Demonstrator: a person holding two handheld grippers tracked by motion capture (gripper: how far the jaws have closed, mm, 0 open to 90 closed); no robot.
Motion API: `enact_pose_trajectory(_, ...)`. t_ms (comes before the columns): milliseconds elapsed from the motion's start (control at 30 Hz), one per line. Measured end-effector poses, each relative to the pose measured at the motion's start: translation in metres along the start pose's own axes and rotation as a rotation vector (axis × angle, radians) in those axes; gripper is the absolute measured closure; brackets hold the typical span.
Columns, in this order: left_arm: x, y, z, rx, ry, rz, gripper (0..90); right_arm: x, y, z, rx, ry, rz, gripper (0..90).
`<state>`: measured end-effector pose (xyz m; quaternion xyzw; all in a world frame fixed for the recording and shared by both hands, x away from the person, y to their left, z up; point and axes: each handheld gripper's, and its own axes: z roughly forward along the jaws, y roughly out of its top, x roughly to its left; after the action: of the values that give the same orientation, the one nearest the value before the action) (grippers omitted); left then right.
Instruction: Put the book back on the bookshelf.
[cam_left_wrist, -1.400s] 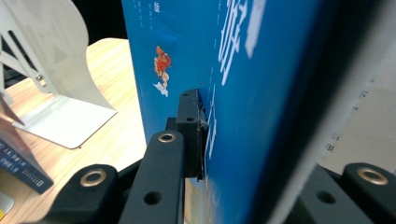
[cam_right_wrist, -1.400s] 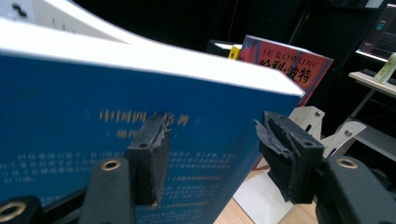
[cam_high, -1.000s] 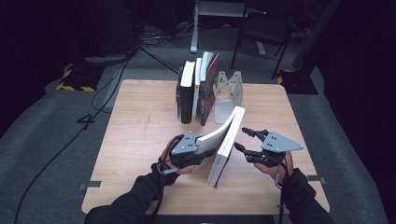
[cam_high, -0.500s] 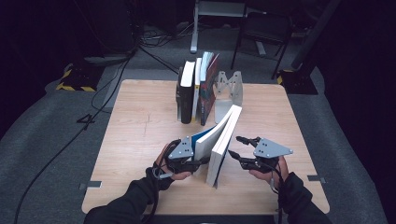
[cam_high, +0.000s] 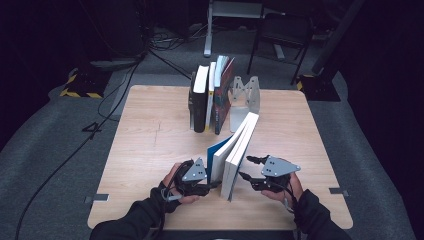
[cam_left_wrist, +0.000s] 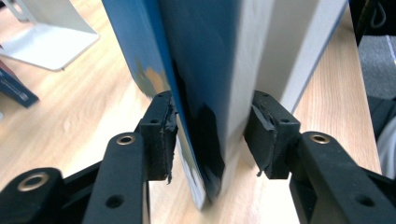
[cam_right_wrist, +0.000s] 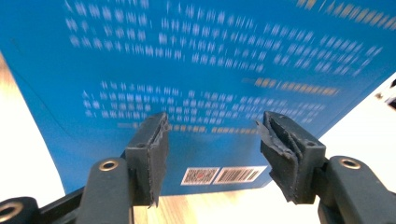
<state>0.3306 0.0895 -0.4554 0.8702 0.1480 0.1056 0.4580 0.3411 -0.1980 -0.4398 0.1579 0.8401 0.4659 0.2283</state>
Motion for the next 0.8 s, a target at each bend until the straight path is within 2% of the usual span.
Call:
enact_pose_trajectory(100, -0.006, -0.004, 0.000, 0.029, 0.017, 0.020, 52.2, 0.000, -0.005, 0.006, 0.014, 0.009, 0.009, 40.7)
enact_pose_trajectory(200, -0.012, -0.004, 0.000, 0.050, 0.018, 0.020, 44.4, 0.001, -0.007, 0.009, 0.024, 0.016, 0.015, 39.6)
enact_pose_trajectory(267, -0.014, -0.006, 0.000, 0.051, -0.005, 0.009, 40.4, 0.001, -0.009, 0.011, 0.024, 0.022, 0.022, 39.2)
enact_pose_trajectory(467, -0.020, -0.008, 0.007, 0.060, -0.025, -0.002, 27.5, 0.001, -0.014, 0.016, 0.020, 0.027, 0.047, 37.1)
enact_pose_trajectory(600, -0.022, -0.009, 0.013, 0.058, -0.028, -0.027, 23.0, 0.002, -0.017, 0.020, 0.033, 0.030, 0.055, 36.3)
enact_pose_trajectory(733, -0.029, -0.007, 0.022, 0.027, -0.004, -0.048, 22.4, 0.002, -0.020, 0.023, 0.028, 0.030, 0.077, 35.0)
enact_pose_trajectory(800, -0.037, -0.005, 0.030, 0.014, 0.040, -0.055, 21.3, 0.003, -0.020, 0.024, 0.033, 0.022, 0.075, 34.9)
